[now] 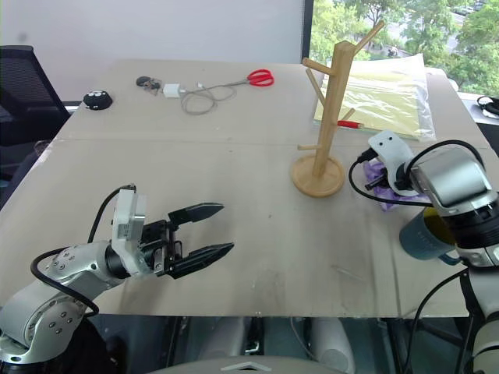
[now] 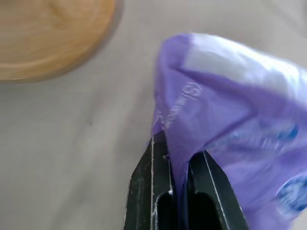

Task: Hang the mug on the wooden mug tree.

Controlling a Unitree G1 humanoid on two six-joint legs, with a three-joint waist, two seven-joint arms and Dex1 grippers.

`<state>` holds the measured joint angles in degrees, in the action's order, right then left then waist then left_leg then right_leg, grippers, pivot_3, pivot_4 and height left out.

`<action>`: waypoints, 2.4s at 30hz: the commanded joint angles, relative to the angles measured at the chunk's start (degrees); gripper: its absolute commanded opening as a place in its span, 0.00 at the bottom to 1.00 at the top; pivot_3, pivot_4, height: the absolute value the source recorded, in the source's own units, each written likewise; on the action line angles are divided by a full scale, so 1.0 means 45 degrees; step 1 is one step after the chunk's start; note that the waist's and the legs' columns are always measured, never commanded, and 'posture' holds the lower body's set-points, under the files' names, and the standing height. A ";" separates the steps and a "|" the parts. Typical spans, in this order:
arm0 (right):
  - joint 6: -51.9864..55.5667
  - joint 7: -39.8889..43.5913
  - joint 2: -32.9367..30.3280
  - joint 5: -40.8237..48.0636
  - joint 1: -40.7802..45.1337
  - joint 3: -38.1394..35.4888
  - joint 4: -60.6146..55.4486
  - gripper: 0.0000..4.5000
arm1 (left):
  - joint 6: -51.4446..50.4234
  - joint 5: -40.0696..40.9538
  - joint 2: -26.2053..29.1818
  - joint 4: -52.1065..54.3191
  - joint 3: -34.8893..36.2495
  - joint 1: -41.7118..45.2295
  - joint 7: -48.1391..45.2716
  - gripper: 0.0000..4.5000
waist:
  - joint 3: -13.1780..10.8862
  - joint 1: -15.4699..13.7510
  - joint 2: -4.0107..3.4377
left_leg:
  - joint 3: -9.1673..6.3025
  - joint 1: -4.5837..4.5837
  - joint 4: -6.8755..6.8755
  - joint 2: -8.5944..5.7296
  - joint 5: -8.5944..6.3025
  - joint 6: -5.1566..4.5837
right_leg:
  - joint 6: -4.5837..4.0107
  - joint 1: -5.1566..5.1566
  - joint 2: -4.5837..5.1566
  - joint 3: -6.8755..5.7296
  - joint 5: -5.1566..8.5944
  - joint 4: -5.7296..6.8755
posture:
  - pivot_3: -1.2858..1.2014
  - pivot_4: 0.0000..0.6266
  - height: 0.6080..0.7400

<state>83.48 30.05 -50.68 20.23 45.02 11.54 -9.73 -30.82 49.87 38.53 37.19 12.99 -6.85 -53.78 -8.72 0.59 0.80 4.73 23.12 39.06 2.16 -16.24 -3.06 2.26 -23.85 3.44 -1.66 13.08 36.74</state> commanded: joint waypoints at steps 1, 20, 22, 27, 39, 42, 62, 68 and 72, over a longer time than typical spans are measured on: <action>0.1084 0.0311 -0.0411 0.0617 0.0166 -0.2047 -0.1534 0.01 | 0.0359 0.0430 0.0193 -0.0062 0.0393 0.0068 -0.0589 1.00 | -0.0002 -0.0001 -0.0003 | 0.0000 -0.0001 -0.0001 0.0000 0.0000 0.0000 | -0.0002 -0.0001 0.0000 0.0001 0.0001 -0.0001 | 0.52 0.24 1.00; -0.2570 -0.0258 -0.3543 -0.0508 -0.1329 -0.7248 0.5937 0.01 | 0.0486 0.1598 -0.0484 0.0257 -0.0603 0.2253 -0.0606 1.00 | -0.0008 0.0000 -0.0003 | 0.0055 -0.0029 0.0005 -0.0011 -0.0004 -0.0011 | -0.0012 0.0015 -0.0009 0.0062 0.0009 -0.0009 | 0.52 0.24 1.00; -0.4106 -0.0346 -0.3098 -0.0807 -0.1133 -0.7195 0.7898 0.01 | 0.0462 0.1664 -0.0557 0.0345 -0.0733 0.2419 -0.0520 1.00 | -0.0008 0.0021 -0.0001 | 0.0067 -0.0041 0.0005 -0.0008 -0.0004 -0.0011 | -0.0012 0.0021 -0.0030 0.0088 0.0009 -0.0008 | 0.52 0.24 1.00; -0.7906 0.0563 -0.2536 -0.1856 -0.0507 -0.5902 1.2277 0.13 | 0.0324 0.1813 -0.0962 0.0776 -0.1356 0.3018 0.0247 1.00 | -0.0007 0.0067 -0.0008 | 0.0104 -0.0071 0.0005 -0.0003 0.0000 -0.0004 | 0.0004 0.0020 -0.0103 0.0201 -0.0001 0.0000 | 0.52 0.24 1.00; -0.8088 0.4637 -0.4030 -0.0991 -0.7419 -1.0834 0.5033 0.99 | 0.0328 0.1524 -0.1203 0.1515 -0.2441 0.2877 0.1385 1.00 | -0.0021 -0.0364 -0.0058 | 0.0065 -0.0057 -0.0004 0.0010 0.0004 0.0010 | 0.0056 0.0031 -0.0086 0.0209 0.0001 -0.0010 | 0.52 0.24 1.00; -0.6724 0.4687 -0.0685 0.0400 -1.0838 -1.5624 -0.0639 0.99 | 0.0338 0.1491 -0.1145 0.1053 -0.2450 0.3238 0.1275 1.00 | -0.0011 -0.0340 -0.0060 | 0.0030 -0.0051 -0.0013 0.0016 0.0004 0.0016 | 0.0071 0.0037 -0.0105 0.0185 0.0009 -0.0009 | 0.52 0.24 1.00; -0.7412 0.0689 0.7810 0.3394 -1.7416 -1.5034 -0.8909 0.21 | -0.0214 0.2153 -0.0023 0.0905 -0.2140 0.3332 -0.0204 1.00 | 0.0060 -0.0018 -0.0014 | 0.0051 -0.0096 -0.0012 0.0010 -0.0047 0.0032 | -0.0007 0.0029 0.0060 0.0190 0.0024 0.0005 | 0.52 0.24 1.00; -0.7905 -0.0641 0.7695 0.3083 -1.6736 -1.3658 -0.8275 0.26 | -0.0294 0.1785 -0.0186 0.0254 -0.2574 0.4133 0.0119 1.00 | 0.0054 -0.0342 -0.0015 | 0.0016 -0.0075 -0.0092 -0.0011 0.0017 0.0036 | -0.0010 0.0017 -0.0046 0.0173 0.0036 -0.0014 | 0.52 0.24 1.00; -0.7917 -0.0449 0.7520 0.3593 -1.7290 -1.3306 -0.8379 0.59 | -0.0367 0.1592 -0.0289 -0.0043 -0.2708 0.4461 0.0188 1.00 | 0.0054 -0.0309 -0.0015 | 0.0027 -0.0077 -0.0092 -0.0012 -0.0002 0.0002 | -0.0004 0.0020 -0.0071 0.0171 0.0037 -0.0028 | 0.52 0.24 1.00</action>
<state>48.54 28.17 -16.38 35.20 -31.64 -48.04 -46.23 -32.50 57.26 37.43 36.63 1.07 12.55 -53.21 -8.47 -0.80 0.73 4.87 22.77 38.65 2.11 -16.26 -3.07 2.25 -23.76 3.11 -0.90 13.25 36.62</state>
